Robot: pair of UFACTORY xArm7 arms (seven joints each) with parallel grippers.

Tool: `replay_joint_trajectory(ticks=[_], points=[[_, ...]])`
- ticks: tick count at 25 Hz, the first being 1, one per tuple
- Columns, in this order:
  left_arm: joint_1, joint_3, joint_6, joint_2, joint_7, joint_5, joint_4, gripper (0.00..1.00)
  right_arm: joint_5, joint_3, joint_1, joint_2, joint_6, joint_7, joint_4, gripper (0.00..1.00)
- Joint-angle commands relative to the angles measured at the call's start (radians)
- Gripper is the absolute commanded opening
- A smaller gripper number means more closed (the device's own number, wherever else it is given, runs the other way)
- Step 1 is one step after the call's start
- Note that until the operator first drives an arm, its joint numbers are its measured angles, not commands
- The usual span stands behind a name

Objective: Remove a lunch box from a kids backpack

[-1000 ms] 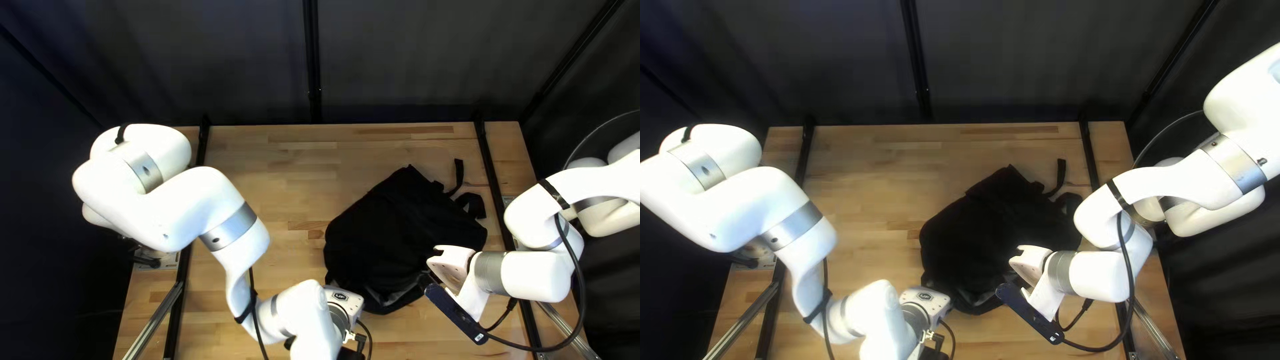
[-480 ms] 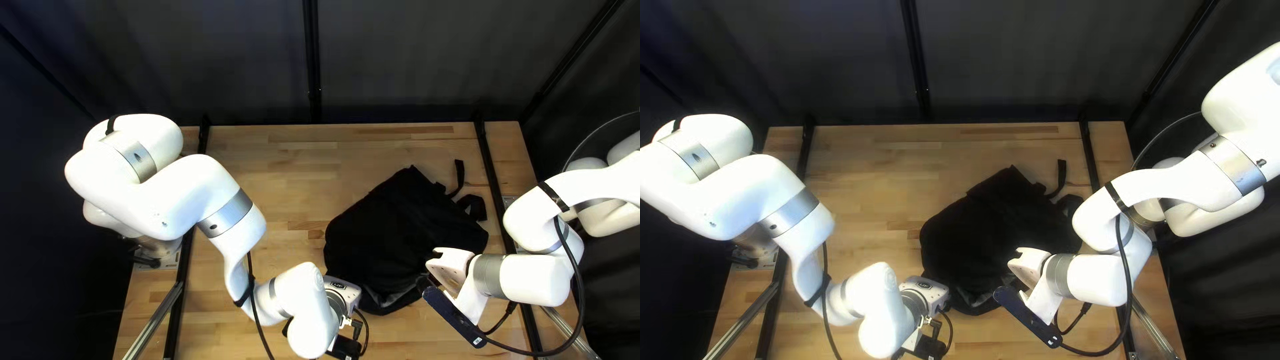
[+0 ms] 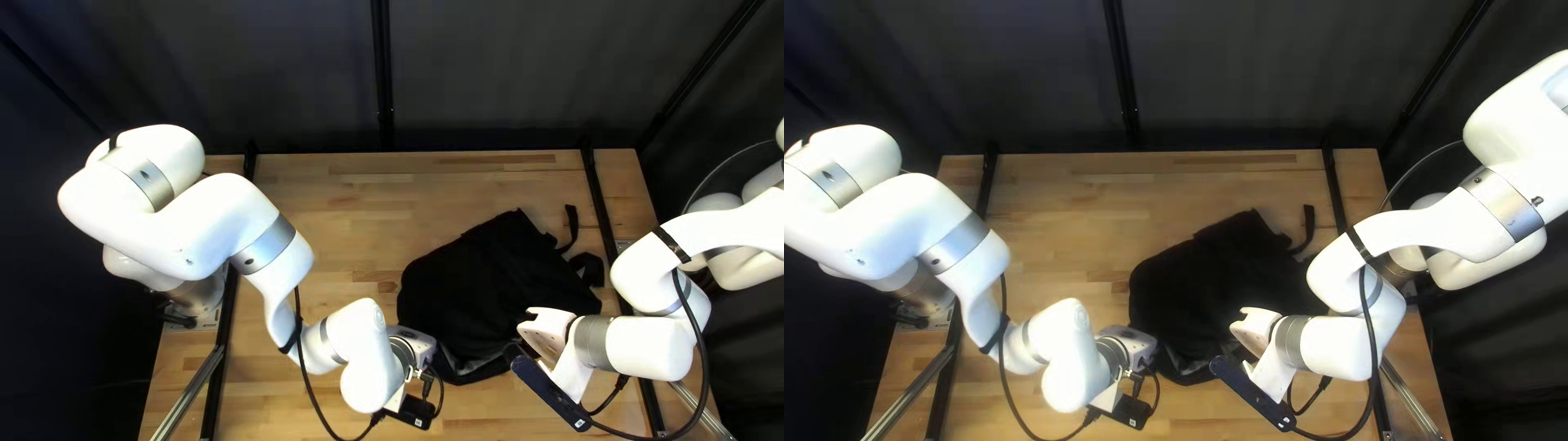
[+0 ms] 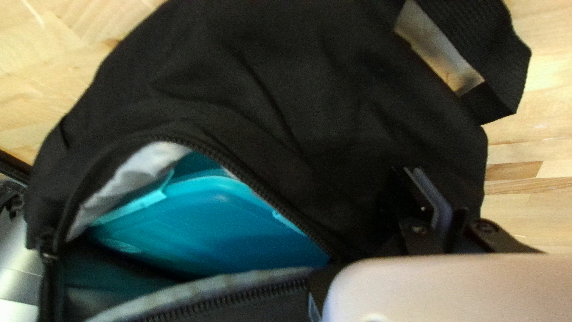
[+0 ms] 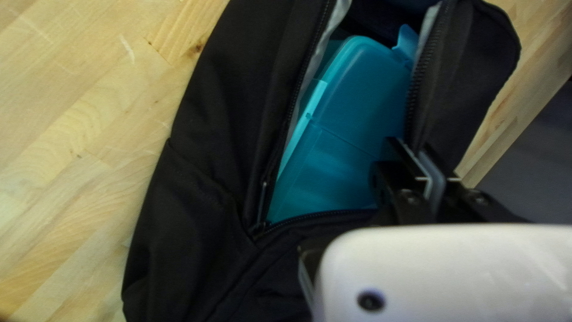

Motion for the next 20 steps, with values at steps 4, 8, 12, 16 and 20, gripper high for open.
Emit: replay_joint_trajectory(ticks=[4,8,12,16,20], points=[[0.038,-0.008,-0.037,-0.061,0.015,-0.025,-0.058,0.0,-0.001,-0.002,-0.004,0.021,-0.01,0.002,0.01,0.0],[0.055,-0.004,-0.068,-0.074,0.012,-0.021,-0.083,0.0,-0.002,-0.005,-0.007,0.029,-0.019,0.0,0.013,0.0],[0.088,-0.002,-0.126,-0.115,0.011,-0.024,-0.134,0.0,-0.002,-0.008,-0.008,0.033,-0.029,-0.004,0.012,0.0],[0.114,-0.002,-0.167,-0.152,0.021,-0.04,-0.175,0.0,-0.007,-0.012,-0.012,0.043,-0.044,-0.006,0.014,0.0],[0.131,-0.005,-0.181,-0.182,0.042,-0.069,-0.196,0.0,-0.03,-0.014,-0.022,0.073,-0.073,0.005,0.021,0.0]])
